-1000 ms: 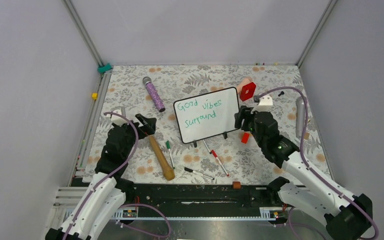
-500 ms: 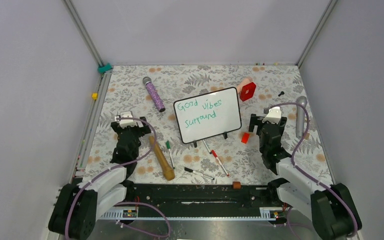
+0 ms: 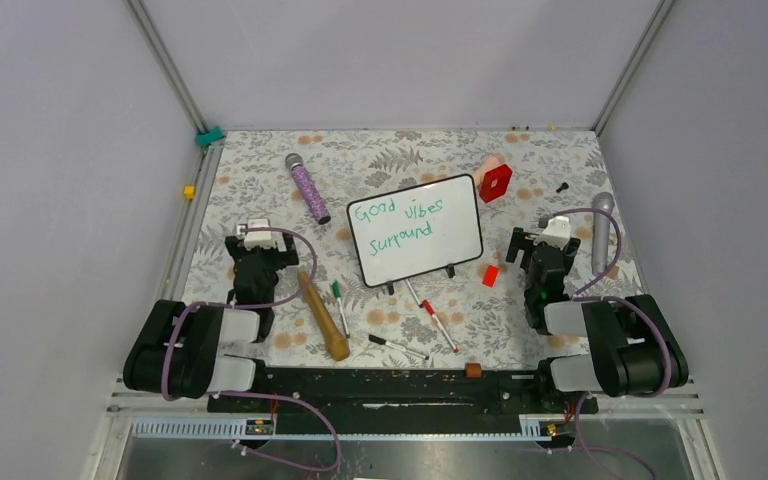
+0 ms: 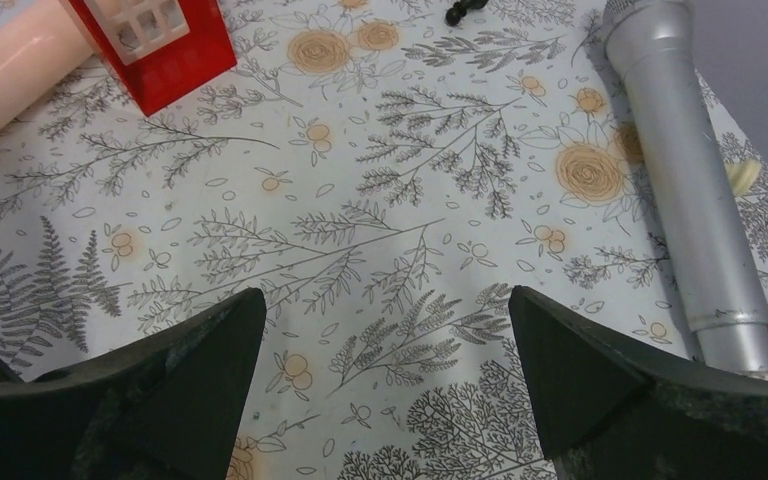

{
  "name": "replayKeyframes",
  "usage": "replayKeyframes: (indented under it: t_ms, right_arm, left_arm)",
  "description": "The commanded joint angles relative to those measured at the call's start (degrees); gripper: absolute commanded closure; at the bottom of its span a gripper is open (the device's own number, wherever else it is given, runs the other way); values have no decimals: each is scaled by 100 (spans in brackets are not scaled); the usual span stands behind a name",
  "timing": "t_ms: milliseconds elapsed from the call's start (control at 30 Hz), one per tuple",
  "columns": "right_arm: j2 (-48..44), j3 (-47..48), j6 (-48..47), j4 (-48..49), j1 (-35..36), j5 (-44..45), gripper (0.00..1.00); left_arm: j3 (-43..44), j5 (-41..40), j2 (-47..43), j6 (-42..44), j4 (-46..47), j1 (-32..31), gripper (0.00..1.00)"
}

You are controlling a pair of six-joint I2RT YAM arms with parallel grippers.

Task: Write a sentence on the whiteboard
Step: Reset both arms

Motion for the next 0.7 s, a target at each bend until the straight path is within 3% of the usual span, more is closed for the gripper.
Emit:
replayKeyframes:
  t_ms: [0,667]
  right_arm:
    - [-37,419,51,101,-35,-197,1]
    - [-11,347,45,297,-45,-164,1]
  left_arm:
    - [402,669,-17,86,243,112,1]
    - [729,1165,21,-16,-328,416,1]
